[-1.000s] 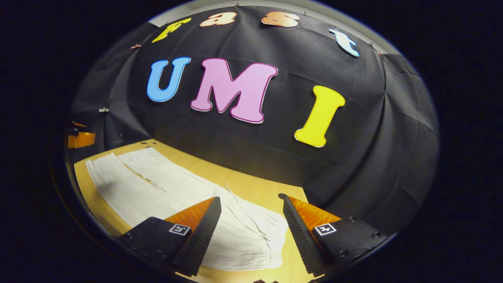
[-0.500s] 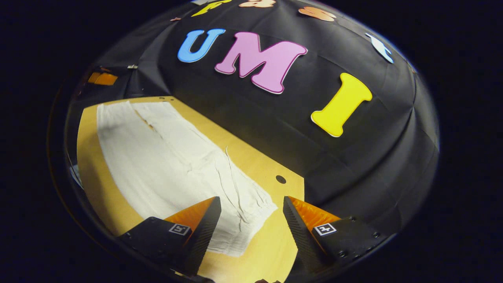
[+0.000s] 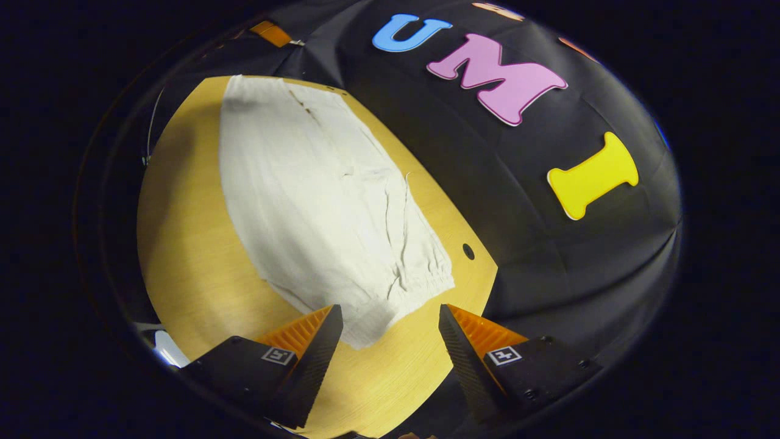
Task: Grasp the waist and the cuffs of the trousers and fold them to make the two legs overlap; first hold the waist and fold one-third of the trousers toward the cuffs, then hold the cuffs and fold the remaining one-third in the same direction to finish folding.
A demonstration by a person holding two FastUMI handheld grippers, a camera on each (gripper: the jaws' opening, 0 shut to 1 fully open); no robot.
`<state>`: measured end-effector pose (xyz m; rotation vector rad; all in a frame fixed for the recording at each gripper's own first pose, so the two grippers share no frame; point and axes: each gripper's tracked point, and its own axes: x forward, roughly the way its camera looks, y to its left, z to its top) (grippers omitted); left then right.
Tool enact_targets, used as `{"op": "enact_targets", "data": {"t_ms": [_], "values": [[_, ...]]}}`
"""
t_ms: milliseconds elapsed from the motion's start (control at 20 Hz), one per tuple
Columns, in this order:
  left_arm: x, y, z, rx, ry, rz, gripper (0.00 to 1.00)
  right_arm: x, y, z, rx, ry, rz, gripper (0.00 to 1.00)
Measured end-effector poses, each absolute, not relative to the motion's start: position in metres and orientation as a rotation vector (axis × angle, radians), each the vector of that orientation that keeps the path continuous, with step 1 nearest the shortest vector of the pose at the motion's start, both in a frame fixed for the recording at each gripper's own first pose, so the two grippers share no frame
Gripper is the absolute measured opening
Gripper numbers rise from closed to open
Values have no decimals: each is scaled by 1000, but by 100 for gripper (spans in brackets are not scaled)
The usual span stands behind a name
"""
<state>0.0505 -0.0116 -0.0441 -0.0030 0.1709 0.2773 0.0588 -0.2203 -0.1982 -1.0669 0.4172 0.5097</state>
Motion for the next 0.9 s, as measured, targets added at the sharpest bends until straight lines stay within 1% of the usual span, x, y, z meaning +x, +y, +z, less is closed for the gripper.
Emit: {"op": "enact_targets", "data": {"t_ms": [150,450,700,800,850,900], "values": [[45,-3,-55,-35,196,303,98,56,-235,-221,-1141,461,540,98],[28,22,-66,-55,231,394,98,73,-241,-246,-1265,460,578,98],[20,31,-66,-63,241,433,98,89,-224,-250,-1390,385,616,96],[16,36,-71,-63,247,446,98,92,-219,-261,-1445,409,651,90],[13,37,-74,-60,253,450,98,94,-219,-267,-1459,433,657,86],[11,39,-76,-58,257,455,98,96,-219,-265,-1471,436,650,67]]}}
